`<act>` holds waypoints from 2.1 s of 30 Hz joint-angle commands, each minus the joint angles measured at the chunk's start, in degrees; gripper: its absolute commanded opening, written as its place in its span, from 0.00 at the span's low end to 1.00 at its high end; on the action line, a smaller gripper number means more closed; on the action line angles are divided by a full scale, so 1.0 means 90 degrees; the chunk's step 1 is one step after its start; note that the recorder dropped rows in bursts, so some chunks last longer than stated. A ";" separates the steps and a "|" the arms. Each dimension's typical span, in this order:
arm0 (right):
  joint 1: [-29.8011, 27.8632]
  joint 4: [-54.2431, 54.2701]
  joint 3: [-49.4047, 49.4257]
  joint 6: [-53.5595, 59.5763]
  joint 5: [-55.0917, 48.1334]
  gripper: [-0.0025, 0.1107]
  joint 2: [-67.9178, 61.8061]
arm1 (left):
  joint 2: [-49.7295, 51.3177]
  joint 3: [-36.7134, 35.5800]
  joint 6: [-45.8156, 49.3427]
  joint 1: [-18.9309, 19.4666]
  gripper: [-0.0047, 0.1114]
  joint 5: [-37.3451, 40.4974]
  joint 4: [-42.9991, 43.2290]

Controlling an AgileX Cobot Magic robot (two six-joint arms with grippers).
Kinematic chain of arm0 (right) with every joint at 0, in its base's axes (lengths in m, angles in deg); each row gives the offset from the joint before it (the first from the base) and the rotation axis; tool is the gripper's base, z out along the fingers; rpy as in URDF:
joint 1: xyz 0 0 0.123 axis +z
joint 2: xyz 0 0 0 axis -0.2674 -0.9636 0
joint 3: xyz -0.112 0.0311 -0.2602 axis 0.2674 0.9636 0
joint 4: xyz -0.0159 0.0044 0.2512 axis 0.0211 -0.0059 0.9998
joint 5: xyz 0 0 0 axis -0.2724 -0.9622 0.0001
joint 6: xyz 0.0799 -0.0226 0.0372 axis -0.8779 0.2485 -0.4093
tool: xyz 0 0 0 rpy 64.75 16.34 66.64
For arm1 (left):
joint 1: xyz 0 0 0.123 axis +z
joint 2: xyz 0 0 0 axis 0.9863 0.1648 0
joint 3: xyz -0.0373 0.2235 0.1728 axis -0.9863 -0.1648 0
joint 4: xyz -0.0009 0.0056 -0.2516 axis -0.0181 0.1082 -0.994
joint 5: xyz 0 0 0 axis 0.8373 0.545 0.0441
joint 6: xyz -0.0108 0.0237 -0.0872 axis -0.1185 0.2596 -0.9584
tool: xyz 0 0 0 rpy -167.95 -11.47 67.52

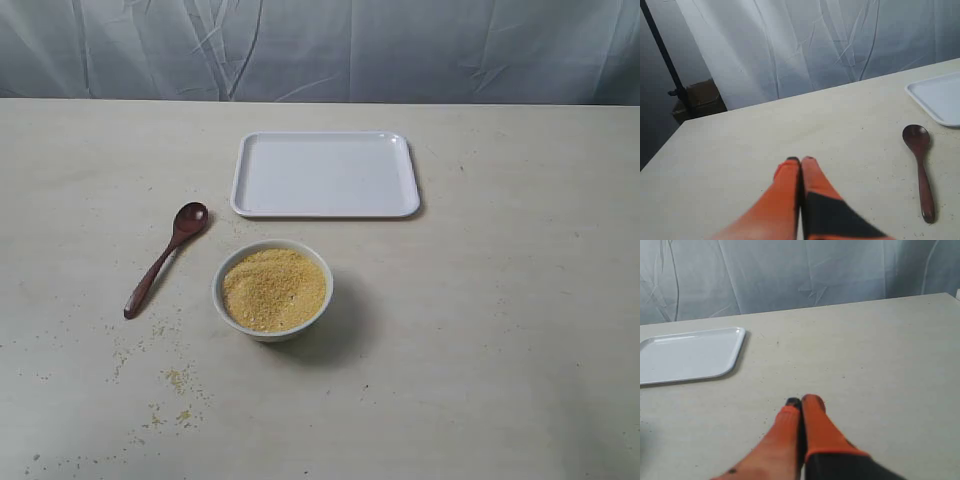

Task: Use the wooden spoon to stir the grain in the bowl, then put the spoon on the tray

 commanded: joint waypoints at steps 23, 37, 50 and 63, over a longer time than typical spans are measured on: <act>-0.0028 -0.0004 0.0020 0.0003 0.0084 0.02 0.0038 | -0.0029 -0.0019 -0.0468 -0.0003 0.04 -0.3662 0.0065; -0.0028 -0.0004 0.0020 0.0003 0.0084 0.02 0.0038 | 0.0552 0.1120 -0.0459 -0.0003 0.04 -0.1971 -0.0782; -0.0028 -0.0004 0.0020 0.0003 0.0084 0.02 0.0038 | 0.4425 0.2777 -0.0313 -0.0014 0.04 0.0713 -0.0355; -0.0028 -0.0004 0.0020 0.0003 0.0084 0.02 0.0038 | 0.8972 0.5258 -0.0287 -0.1424 0.04 0.2651 -0.0372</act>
